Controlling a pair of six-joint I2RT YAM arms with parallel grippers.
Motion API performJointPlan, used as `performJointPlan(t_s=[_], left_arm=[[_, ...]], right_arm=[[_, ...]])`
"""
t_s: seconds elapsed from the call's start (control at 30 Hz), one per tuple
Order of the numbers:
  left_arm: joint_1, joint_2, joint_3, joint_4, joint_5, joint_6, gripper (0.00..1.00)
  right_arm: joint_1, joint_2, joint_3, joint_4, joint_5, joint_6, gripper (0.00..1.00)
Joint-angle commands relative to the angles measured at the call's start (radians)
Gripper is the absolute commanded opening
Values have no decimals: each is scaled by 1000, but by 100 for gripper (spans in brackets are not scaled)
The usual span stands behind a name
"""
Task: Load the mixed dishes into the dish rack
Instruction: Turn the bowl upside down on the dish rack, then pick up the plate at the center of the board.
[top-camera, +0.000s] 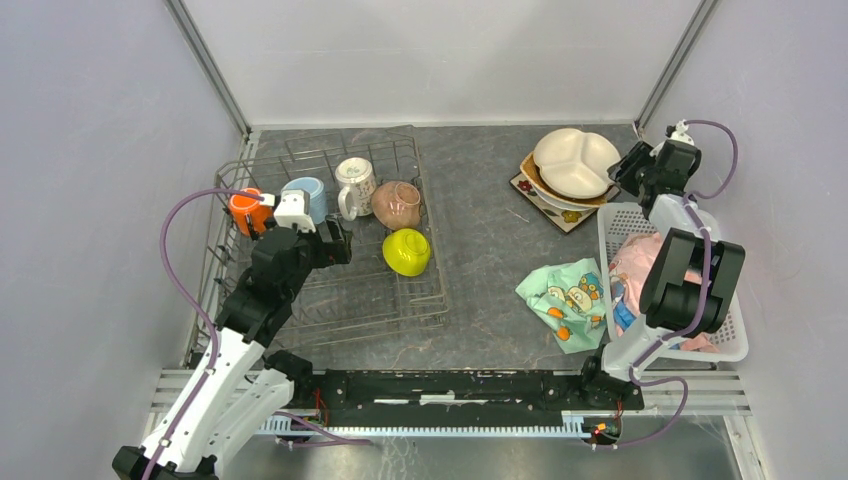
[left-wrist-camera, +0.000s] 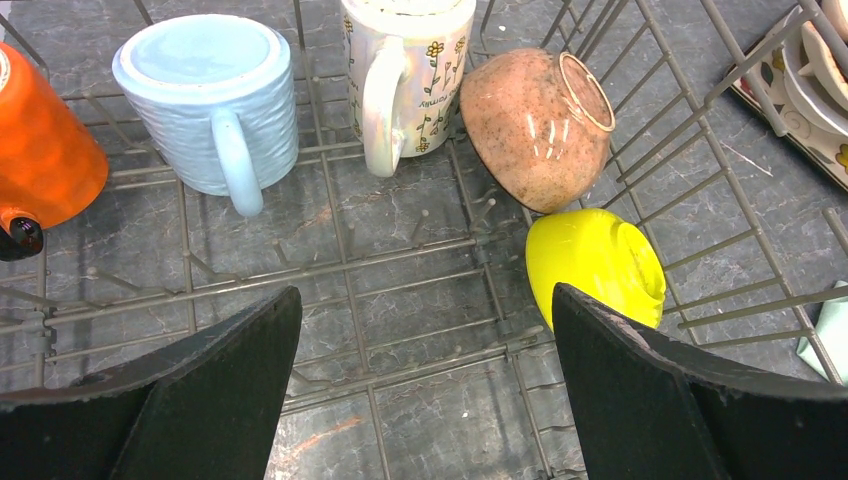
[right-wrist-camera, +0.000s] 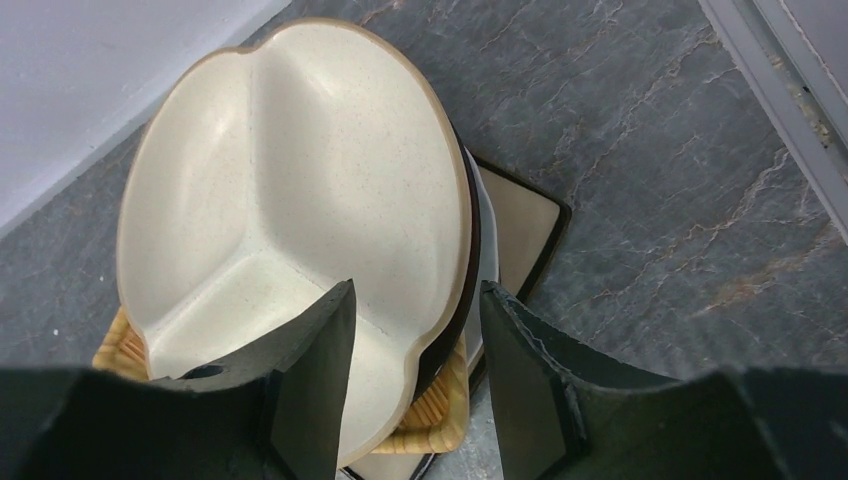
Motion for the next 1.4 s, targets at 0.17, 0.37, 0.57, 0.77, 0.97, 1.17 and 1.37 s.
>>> performJointPlan(t_s=[0.17, 0.37, 0.57, 0.77, 0.97, 1.17, 1.37], left_arm=[[1, 2, 0, 51, 17, 36, 100], [1, -4, -2, 50, 15, 37, 100], [1, -3, -2, 51, 22, 37, 100], [2, -6, -3, 50, 21, 35, 100], [2, -5, -2, 50, 21, 34, 100], [2, 0, -2, 51, 18, 35, 100], [1, -1, -3, 50, 12, 35, 100]], right_arm=[[-5, 11, -29, 78, -34, 139, 49], [-5, 5, -46, 67, -23, 192, 48], [-5, 9, -41, 37, -8, 206, 50], [-2, 39, -43, 85, -37, 274, 51], [4, 56, -69, 142, -47, 369, 50], [4, 98, -63, 188, -92, 423, 48], [5, 122, -51, 187, -118, 444, 43]])
